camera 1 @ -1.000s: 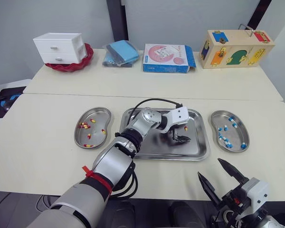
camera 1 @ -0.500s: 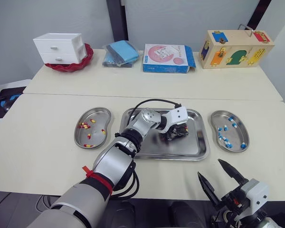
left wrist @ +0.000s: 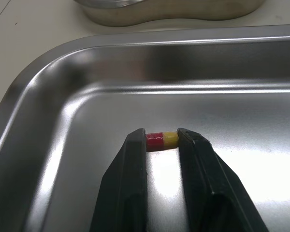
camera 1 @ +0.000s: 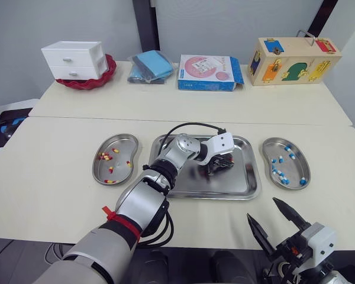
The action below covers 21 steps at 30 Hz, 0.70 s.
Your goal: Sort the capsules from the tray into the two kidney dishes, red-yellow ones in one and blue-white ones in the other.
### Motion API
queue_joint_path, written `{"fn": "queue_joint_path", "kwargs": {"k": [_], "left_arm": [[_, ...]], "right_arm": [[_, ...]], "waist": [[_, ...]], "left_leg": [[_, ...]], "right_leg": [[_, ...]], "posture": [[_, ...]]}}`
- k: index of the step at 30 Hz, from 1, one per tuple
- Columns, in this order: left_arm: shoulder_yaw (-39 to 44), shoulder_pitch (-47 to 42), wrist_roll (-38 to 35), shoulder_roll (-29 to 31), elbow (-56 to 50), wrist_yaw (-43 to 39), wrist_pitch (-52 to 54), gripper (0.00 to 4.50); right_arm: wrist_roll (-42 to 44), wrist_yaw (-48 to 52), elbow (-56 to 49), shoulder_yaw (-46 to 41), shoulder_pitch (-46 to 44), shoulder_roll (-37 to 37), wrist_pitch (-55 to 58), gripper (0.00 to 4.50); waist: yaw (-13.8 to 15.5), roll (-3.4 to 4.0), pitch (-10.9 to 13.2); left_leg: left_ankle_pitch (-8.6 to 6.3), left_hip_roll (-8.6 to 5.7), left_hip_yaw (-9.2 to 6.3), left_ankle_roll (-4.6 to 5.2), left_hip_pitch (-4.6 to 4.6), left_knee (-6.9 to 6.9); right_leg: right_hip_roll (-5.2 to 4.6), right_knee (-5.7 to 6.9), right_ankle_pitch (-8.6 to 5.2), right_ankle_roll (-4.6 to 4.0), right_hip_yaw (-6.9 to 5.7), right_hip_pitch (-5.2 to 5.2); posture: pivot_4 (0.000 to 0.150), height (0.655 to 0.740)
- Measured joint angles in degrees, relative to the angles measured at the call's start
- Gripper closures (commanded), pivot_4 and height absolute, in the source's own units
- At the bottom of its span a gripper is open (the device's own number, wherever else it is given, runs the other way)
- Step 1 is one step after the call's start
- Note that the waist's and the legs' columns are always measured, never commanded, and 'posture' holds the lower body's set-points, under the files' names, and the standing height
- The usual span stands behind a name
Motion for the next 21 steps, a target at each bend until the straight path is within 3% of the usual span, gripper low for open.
{"fn": "queue_joint_path", "kwargs": {"k": [14, 21], "left_arm": [[2.02, 0.78, -1.38, 3.00, -3.93, -3.41, 2.86, 3.53], [3.16, 8.84, -4.24, 9.12, -20.77, -5.61, 10.50, 3.53]], "right_arm": [[2.12, 2.83, 0.27, -2.14, -1.77, -4.39, -0.01, 0.00], [5.45, 7.62, 0.73, -3.51, -4.49, -9.71, 1.47, 0.00]], "waist": [[-0.03, 0.00, 0.00], [-0.12, 0.06, -0.03]], "left_leg": [[0.00, 0.00, 0.00, 0.00, -0.01, 0.00], [0.01, 0.03, -0.01, 0.00, 0.02, 0.00]], "right_leg": [[0.00, 0.01, 0.00, 0.00, 0.00, 0.00], [0.00, 0.03, 0.00, 0.00, -0.01, 0.02]], "posture": [[0.150, 0.7400], [0.150, 0.7400]]}}
